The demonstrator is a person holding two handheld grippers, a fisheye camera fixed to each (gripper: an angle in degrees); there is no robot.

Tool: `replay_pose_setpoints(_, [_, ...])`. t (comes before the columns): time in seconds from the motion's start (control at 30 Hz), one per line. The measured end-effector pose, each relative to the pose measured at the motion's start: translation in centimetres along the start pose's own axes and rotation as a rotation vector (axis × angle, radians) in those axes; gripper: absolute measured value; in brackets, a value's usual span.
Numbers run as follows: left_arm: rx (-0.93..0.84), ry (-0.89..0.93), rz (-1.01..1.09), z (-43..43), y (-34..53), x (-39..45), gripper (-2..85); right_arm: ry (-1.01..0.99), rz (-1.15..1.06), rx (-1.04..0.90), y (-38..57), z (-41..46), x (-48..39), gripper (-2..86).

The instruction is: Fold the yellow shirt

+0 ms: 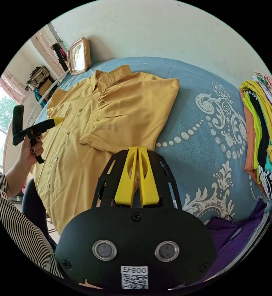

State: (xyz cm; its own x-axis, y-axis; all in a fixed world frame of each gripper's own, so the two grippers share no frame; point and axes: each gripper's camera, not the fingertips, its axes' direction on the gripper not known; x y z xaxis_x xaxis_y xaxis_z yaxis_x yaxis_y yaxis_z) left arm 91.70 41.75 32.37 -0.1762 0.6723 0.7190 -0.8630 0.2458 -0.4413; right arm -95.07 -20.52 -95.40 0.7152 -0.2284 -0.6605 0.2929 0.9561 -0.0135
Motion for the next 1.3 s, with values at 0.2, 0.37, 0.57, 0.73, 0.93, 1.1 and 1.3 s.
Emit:
replay_pose_setpoints(0.2, [0.347, -0.229, -0.335, -11.8, 9.5, -12.2, 3.2, -0.015, 0.129, -0.026, -4.0, -3.7, -1.7, 0.1])
replay_pose_setpoints(0.37, [0.514, -0.338, -0.610, -19.4, 17.2, -24.1, 6.6, 0.084, 0.142, 0.053, -8.0, -8.4, -6.8, 0.1])
replay_pose_setpoints(0.57, [0.378, -0.409, -0.640, -21.4, 17.6, -33.7, 9.1, 0.055, 0.000, 0.001, -15.9, -8.2, -16.9, 0.1])
replay_pose_setpoints(0.73, [0.265, -0.418, -0.597, -20.6, 17.3, -37.8, 5.1, -0.028, -0.097, -0.039, -22.3, -7.1, -25.8, 0.1])
replay_pose_setpoints(0.93, [0.484, -0.202, -0.554, -21.4, 19.8, -39.1, 1.4, -0.113, -0.171, -0.035, -28.7, -7.9, -34.3, 0.3])
replay_pose_setpoints(1.1, [0.474, 0.001, -0.238, -18.3, 18.6, -32.6, 0.9, -0.166, -0.234, 0.001, -34.2, -10.2, -40.8, 0.6])
replay_pose_setpoints(1.3, [0.235, 0.091, -0.321, -9.2, 21.6, -32.3, 0.8, -0.256, -0.333, -0.049, -40.6, -10.6, -50.1, 3.8])
